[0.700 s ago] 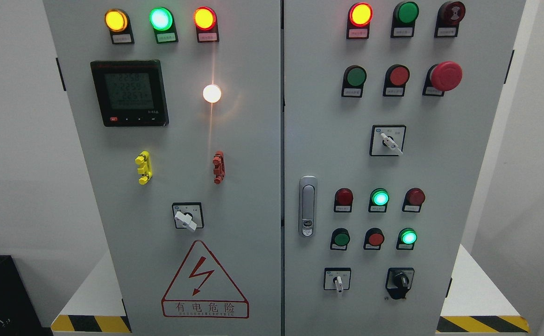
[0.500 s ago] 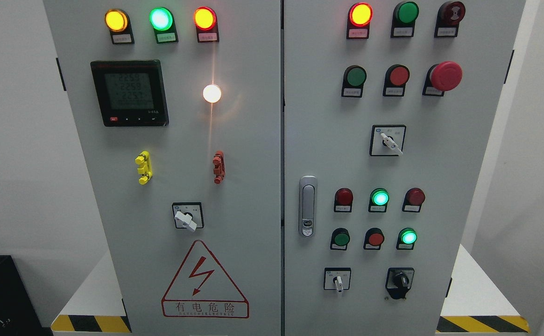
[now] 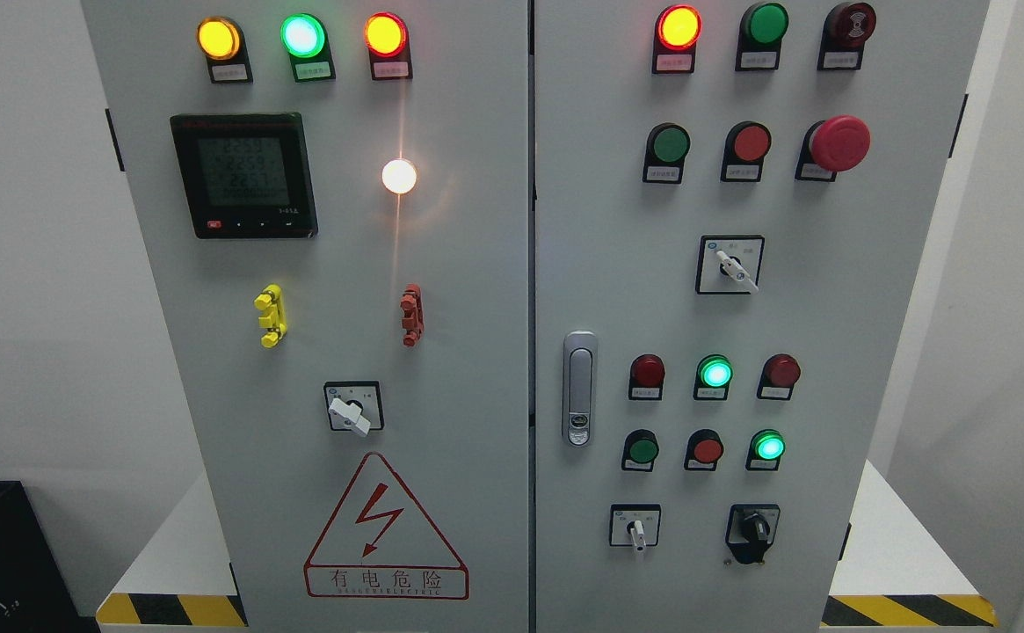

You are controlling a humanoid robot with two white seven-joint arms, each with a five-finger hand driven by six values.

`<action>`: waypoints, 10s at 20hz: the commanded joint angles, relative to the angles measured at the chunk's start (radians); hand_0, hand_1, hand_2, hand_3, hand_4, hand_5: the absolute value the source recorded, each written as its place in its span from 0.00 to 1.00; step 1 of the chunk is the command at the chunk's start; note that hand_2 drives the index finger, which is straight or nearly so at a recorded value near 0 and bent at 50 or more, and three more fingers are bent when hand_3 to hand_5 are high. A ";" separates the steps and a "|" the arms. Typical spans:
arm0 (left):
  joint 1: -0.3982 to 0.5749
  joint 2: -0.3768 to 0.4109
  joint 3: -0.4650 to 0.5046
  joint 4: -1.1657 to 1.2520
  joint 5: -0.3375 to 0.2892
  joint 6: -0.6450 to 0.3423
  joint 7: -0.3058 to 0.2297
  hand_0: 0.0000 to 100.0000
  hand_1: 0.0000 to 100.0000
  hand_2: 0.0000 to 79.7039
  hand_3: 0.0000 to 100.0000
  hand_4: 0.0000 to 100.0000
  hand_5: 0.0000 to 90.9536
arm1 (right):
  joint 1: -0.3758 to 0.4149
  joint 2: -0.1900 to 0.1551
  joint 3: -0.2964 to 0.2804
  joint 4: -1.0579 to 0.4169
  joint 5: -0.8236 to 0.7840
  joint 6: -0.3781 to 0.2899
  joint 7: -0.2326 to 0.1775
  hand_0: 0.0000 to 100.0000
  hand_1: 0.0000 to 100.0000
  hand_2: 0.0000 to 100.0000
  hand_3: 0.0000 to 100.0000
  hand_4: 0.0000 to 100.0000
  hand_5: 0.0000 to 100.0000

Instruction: Flip black knob to close circuit

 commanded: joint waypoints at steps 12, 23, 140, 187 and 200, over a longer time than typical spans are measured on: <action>0.021 0.000 0.000 -0.023 0.000 0.001 0.000 0.12 0.56 0.00 0.00 0.00 0.00 | -0.015 0.000 0.024 0.071 0.003 -0.027 0.018 0.00 0.27 0.00 0.00 0.00 0.00; 0.021 0.000 0.000 -0.023 0.000 0.001 0.000 0.12 0.56 0.00 0.00 0.00 0.00 | -0.061 0.002 0.009 0.042 -0.009 -0.091 0.085 0.00 0.24 0.00 0.00 0.00 0.00; 0.021 0.000 0.000 -0.023 0.000 0.001 0.000 0.12 0.56 0.00 0.00 0.00 0.00 | -0.434 0.012 -0.068 -1.379 1.325 0.231 0.210 0.00 0.00 0.92 1.00 0.93 1.00; 0.021 0.000 0.000 -0.023 0.000 0.001 0.000 0.12 0.56 0.00 0.00 0.00 0.00 | -0.497 0.002 -0.164 -1.348 1.315 0.230 0.245 0.00 0.00 0.91 1.00 0.93 1.00; 0.021 0.000 0.000 -0.023 0.000 0.001 0.000 0.12 0.56 0.00 0.00 0.00 0.00 | -0.452 0.006 -0.114 -1.388 1.313 0.230 0.245 0.00 0.00 0.91 1.00 0.93 1.00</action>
